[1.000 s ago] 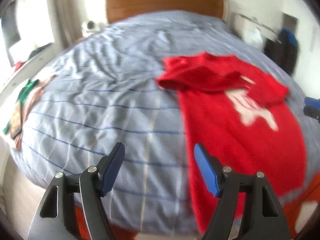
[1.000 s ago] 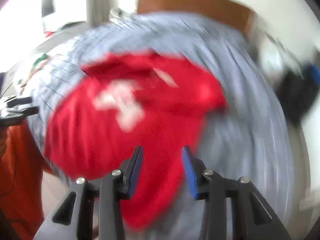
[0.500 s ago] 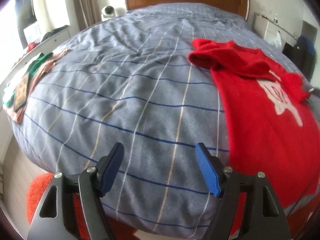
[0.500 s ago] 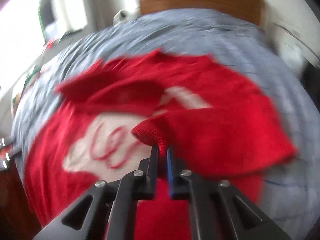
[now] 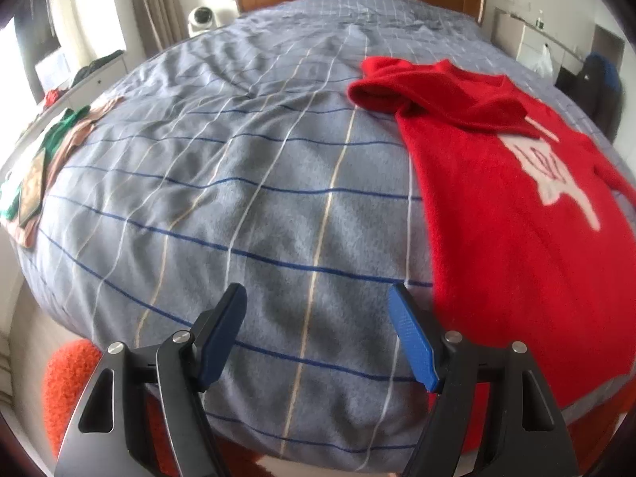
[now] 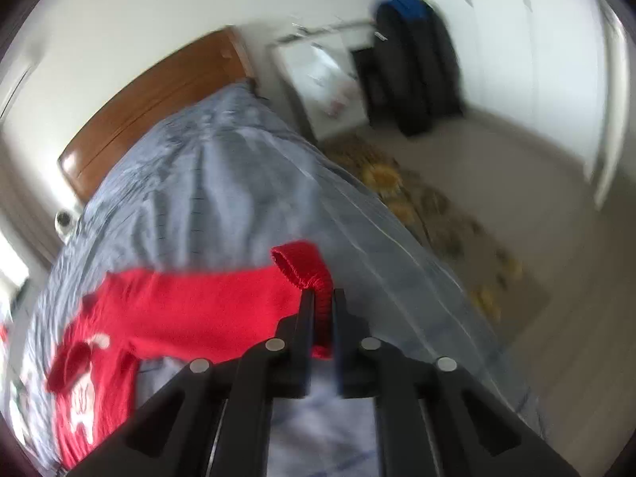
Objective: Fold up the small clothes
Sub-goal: 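Grasp a sweater sleeve cuff with the right tool and pull it outward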
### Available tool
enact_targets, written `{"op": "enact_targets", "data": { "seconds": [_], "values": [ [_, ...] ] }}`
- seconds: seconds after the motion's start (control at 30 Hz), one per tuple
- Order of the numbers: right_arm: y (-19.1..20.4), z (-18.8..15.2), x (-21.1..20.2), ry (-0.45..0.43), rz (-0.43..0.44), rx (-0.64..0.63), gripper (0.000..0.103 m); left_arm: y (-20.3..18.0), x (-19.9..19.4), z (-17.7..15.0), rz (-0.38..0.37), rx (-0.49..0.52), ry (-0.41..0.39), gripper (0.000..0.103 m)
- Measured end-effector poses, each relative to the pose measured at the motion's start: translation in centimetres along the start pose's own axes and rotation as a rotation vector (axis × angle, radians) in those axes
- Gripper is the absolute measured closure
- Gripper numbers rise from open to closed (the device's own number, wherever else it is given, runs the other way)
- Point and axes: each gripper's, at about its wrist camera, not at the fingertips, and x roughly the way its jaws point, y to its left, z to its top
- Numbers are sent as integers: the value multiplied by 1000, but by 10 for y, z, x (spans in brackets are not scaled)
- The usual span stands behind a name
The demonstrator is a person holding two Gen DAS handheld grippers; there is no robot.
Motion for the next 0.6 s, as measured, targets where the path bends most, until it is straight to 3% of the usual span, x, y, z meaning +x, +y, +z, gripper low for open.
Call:
{"op": "enact_targets", "data": {
  "seconds": [0.37, 0.43, 0.6],
  "values": [
    [-47, -19, 22, 81, 8, 132, 95, 0, 2, -3, 17, 9, 9, 27],
    [-50, -18, 15, 70, 13, 149, 85, 0, 3, -3, 19, 11, 9, 27],
    [-46, -10, -10, 9, 35, 164, 83, 0, 4, -3, 21, 12, 8, 27]
  ]
}}
